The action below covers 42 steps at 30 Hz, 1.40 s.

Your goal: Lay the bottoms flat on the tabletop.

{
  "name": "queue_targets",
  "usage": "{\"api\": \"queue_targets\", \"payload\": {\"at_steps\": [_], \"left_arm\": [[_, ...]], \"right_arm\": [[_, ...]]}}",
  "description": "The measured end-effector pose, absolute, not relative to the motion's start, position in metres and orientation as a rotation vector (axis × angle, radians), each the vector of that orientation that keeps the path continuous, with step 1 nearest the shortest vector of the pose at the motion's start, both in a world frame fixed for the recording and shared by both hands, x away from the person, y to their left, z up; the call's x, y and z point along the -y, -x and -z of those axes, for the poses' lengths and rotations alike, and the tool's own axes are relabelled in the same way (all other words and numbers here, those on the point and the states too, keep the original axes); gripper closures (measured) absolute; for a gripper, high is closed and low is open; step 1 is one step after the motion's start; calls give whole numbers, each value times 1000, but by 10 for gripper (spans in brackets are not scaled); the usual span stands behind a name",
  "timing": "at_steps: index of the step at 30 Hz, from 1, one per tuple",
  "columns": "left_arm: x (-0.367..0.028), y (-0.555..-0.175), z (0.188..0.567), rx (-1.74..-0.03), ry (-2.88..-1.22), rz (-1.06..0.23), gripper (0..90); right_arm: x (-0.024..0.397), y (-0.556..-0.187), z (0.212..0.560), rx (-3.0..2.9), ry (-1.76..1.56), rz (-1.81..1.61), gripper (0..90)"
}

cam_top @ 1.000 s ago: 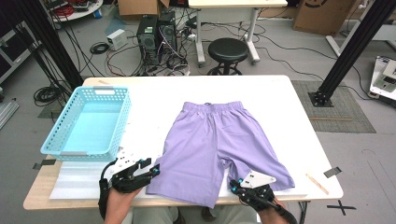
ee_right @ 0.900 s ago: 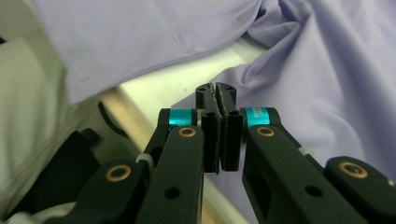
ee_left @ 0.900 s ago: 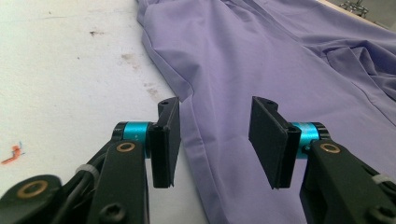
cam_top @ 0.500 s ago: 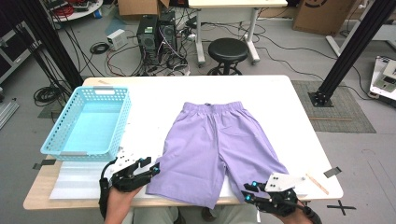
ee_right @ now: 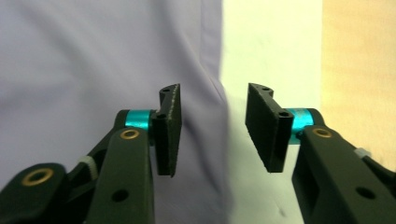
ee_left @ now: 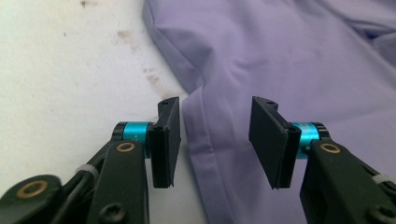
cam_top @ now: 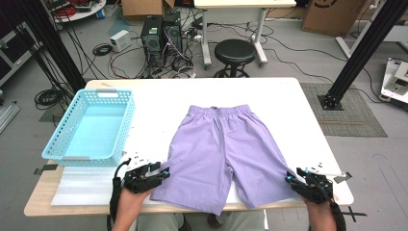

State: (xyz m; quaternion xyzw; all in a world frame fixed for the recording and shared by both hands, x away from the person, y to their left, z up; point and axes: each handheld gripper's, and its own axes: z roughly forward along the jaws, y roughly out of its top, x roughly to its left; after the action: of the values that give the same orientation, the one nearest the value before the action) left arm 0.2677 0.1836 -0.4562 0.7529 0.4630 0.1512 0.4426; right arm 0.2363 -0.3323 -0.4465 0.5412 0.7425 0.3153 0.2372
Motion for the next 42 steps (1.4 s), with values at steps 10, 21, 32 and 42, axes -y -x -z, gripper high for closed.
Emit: {"api": "queue_targets", "payload": {"at_steps": [10, 21, 32, 42], "left_arm": [[-181, -263, 454, -1123, -1955, -448, 881], [-185, -276, 447, -1129, -1839, -408, 612], [-157, -333, 430, -1089, -1754, -441, 474], [-150, -364, 415, -1000, -1806, -449, 433]], "right_arm": [[343, -211, 443, -2156, -1401, -863, 898], [343, -234, 435, -2056, -1371, -1025, 535], [325, -320, 429, -2190, -1252, -1104, 491], [300, -363, 413, -2222, -1188, -1142, 369]]}}
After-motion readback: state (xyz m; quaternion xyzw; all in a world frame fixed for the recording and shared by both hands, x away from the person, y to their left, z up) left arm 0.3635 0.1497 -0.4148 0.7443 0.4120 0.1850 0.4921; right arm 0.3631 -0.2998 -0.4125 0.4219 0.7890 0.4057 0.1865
